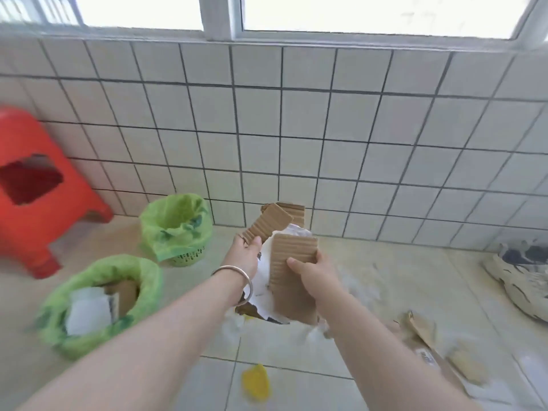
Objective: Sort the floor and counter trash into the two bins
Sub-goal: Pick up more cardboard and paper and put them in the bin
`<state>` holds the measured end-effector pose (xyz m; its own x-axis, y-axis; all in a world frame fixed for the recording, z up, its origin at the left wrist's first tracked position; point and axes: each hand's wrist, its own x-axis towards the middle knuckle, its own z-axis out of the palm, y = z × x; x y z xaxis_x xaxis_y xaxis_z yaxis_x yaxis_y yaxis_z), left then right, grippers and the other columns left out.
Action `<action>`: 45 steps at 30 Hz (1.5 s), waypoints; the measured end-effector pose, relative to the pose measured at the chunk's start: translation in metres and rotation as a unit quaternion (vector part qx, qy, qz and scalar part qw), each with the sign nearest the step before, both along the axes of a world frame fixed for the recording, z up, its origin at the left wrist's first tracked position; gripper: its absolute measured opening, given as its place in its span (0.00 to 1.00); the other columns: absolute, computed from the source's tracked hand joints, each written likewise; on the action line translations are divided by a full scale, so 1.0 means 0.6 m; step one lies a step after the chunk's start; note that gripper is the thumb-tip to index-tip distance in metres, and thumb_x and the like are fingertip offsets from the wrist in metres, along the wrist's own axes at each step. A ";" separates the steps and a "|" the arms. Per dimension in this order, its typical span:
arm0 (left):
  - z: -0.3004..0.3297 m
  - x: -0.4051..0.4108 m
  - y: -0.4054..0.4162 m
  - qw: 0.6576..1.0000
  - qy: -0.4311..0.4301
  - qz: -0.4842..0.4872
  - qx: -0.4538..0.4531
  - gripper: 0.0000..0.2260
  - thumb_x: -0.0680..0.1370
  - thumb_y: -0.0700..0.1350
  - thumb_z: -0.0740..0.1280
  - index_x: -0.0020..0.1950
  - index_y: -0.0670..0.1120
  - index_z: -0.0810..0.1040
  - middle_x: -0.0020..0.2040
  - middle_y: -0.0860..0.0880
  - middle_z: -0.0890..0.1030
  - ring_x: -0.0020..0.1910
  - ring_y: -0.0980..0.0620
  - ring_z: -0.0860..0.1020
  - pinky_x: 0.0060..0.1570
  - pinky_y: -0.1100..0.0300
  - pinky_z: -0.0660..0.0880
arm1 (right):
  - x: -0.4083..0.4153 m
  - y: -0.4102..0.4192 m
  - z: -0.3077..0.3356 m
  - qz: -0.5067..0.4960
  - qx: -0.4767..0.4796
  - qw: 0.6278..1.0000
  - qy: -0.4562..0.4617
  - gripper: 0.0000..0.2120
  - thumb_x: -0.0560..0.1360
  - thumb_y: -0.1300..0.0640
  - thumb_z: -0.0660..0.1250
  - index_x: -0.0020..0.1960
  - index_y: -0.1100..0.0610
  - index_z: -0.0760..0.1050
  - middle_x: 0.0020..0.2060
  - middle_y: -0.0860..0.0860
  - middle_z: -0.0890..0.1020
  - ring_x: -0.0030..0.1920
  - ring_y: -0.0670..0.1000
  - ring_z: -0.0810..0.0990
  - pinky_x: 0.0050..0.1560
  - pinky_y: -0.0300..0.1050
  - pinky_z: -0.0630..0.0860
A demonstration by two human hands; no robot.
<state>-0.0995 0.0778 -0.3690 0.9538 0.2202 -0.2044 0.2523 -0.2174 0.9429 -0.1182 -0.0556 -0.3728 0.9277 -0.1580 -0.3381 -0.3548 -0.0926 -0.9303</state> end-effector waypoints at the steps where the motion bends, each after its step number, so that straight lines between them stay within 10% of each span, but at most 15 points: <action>1: 0.015 -0.014 0.024 0.999 -0.027 0.017 0.004 0.08 0.81 0.44 0.57 0.60 0.50 0.67 0.46 0.49 0.75 0.37 0.53 0.72 0.41 0.59 0.67 | -0.008 0.026 0.014 0.017 0.005 1.000 -0.006 0.15 0.74 0.56 0.69 0.60 0.54 0.73 0.47 0.49 0.79 0.49 0.52 0.76 0.51 0.44 0.70; 8: 0.085 -0.107 0.185 0.989 -0.070 0.111 0.061 0.17 0.80 0.41 0.56 0.67 0.54 0.69 0.60 0.40 0.79 0.58 0.38 0.76 0.56 0.53 0.72 | -0.043 0.200 0.065 0.126 0.021 0.991 -0.024 0.18 0.74 0.57 0.69 0.63 0.56 0.72 0.50 0.50 0.78 0.51 0.53 0.76 0.57 0.46 0.73; 16: 0.022 -0.162 0.356 0.990 -0.032 0.131 0.039 0.29 0.73 0.48 0.71 0.70 0.54 0.61 0.64 0.49 0.75 0.58 0.49 0.75 0.58 0.57 0.71 | -0.062 0.386 0.030 0.186 -0.034 0.982 -0.013 0.16 0.77 0.59 0.65 0.63 0.58 0.71 0.55 0.55 0.78 0.48 0.51 0.73 0.46 0.41 0.68; 29: -0.122 -0.018 0.623 0.976 -0.013 0.185 0.113 0.28 0.71 0.47 0.73 0.67 0.50 0.63 0.44 0.49 0.77 0.40 0.50 0.75 0.36 0.61 0.68 | 0.097 0.638 -0.098 0.252 -0.129 0.956 -0.072 0.07 0.80 0.61 0.57 0.55 0.53 0.71 0.45 0.48 0.75 0.47 0.51 0.73 0.49 0.44 0.68; 36: -0.265 0.024 0.665 0.970 0.084 0.188 0.126 0.23 0.71 0.47 0.73 0.60 0.45 0.67 0.45 0.48 0.77 0.43 0.47 0.76 0.35 0.60 0.68 | 0.138 0.694 -0.234 0.273 -0.159 0.949 -0.002 0.15 0.80 0.64 0.55 0.65 0.56 0.68 0.57 0.55 0.77 0.53 0.54 0.74 0.51 0.43 0.68; 45: -0.347 0.077 0.664 0.916 0.313 0.053 0.245 0.26 0.69 0.48 0.75 0.62 0.40 0.71 0.61 0.42 0.77 0.58 0.43 0.77 0.47 0.57 0.71 | 0.161 0.703 -0.328 0.382 -0.478 0.791 0.006 0.15 0.79 0.57 0.59 0.65 0.58 0.69 0.64 0.57 0.71 0.63 0.57 0.72 0.61 0.47 0.70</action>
<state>-0.0534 0.4764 -0.5769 0.6509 0.5171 -0.5558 0.7549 -0.5186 0.4016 -0.0214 0.3663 -0.5697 0.8736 0.2581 -0.4126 0.1353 -0.9431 -0.3036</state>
